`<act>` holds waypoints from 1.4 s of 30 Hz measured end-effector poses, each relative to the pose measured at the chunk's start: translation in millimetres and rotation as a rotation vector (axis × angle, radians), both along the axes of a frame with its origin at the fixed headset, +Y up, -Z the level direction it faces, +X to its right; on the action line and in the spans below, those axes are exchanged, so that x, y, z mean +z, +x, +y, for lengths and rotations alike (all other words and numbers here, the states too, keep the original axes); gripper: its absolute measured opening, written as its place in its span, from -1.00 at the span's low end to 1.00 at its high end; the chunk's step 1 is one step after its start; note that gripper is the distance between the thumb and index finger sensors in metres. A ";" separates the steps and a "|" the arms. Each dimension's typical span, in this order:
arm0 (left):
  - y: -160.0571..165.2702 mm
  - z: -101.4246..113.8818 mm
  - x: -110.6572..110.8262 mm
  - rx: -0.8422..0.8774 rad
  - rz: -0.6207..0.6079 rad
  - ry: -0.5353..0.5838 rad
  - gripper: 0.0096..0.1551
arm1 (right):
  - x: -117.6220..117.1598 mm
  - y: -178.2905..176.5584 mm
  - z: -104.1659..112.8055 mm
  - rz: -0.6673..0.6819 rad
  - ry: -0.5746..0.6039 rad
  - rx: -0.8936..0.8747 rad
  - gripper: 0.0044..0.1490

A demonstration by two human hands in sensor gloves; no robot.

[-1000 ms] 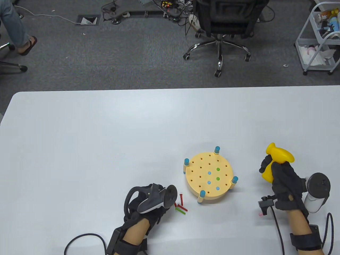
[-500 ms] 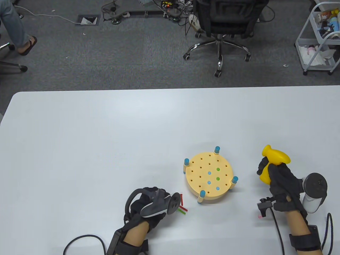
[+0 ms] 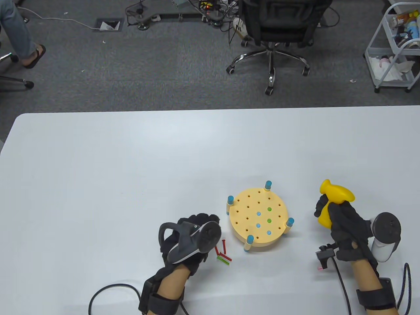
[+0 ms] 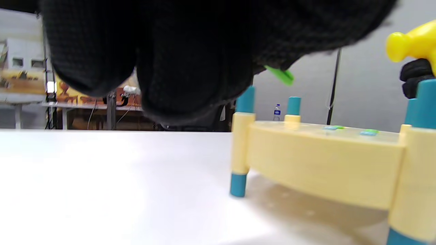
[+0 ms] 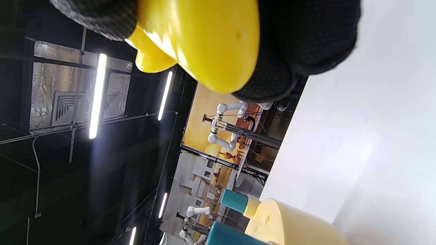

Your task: Hammer toy nails into tap bench

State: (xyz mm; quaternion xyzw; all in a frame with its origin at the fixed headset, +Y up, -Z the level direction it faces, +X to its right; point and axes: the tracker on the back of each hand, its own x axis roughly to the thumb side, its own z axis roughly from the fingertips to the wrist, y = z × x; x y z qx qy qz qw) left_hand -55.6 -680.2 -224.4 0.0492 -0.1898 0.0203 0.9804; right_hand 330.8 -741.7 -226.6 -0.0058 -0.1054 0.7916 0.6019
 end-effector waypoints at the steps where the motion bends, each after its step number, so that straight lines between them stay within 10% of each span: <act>1: 9.1 2.9 -2.0 -0.032 -0.014 0.006 -0.57 | -0.1 -0.4 -0.1 0.003 -0.001 0.003 -0.19; 10: 68.2 -2.7 -29.9 -0.333 -0.053 -0.165 -0.56 | -1.1 -5.1 -1.0 0.033 0.000 0.031 -0.19; 30: 87.5 -10.1 -27.6 -0.478 -0.103 -0.139 -0.48 | -2.1 -9.6 -3.1 0.061 -0.002 0.058 -0.19; 37: 28.2 14.5 -26.9 0.060 0.078 0.128 -0.36 | 14.8 -27.6 28.6 0.085 0.157 0.302 -0.18; 42: 4.1 -28.0 -59.1 0.177 0.149 -0.168 -0.16 | 37.3 -76.8 53.9 0.109 0.319 0.723 -0.17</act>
